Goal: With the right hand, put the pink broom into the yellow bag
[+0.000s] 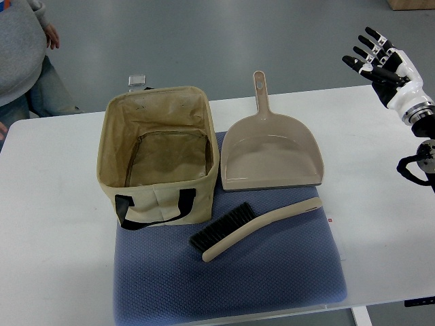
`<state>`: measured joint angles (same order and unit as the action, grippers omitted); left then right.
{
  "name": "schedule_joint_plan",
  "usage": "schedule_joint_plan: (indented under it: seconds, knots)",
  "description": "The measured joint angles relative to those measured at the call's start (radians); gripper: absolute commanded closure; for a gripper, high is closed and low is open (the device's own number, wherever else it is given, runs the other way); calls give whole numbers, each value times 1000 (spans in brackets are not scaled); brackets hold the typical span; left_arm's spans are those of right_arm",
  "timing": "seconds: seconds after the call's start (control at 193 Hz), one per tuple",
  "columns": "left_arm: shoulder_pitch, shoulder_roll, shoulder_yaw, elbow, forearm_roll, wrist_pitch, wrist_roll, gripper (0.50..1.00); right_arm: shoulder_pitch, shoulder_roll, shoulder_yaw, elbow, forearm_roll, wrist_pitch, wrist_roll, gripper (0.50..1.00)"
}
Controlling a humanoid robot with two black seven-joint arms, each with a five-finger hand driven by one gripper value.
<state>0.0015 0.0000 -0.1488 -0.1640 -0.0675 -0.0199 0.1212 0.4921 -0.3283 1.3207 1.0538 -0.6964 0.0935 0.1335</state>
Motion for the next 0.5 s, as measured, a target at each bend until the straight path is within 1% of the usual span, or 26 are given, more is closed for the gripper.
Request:
schedule_joint_plan:
  seconds: [0.502]
  knots:
    - [0, 0, 0, 1, 0, 0, 0, 500, 2, -7, 0, -1, 12, 0, 0, 570]
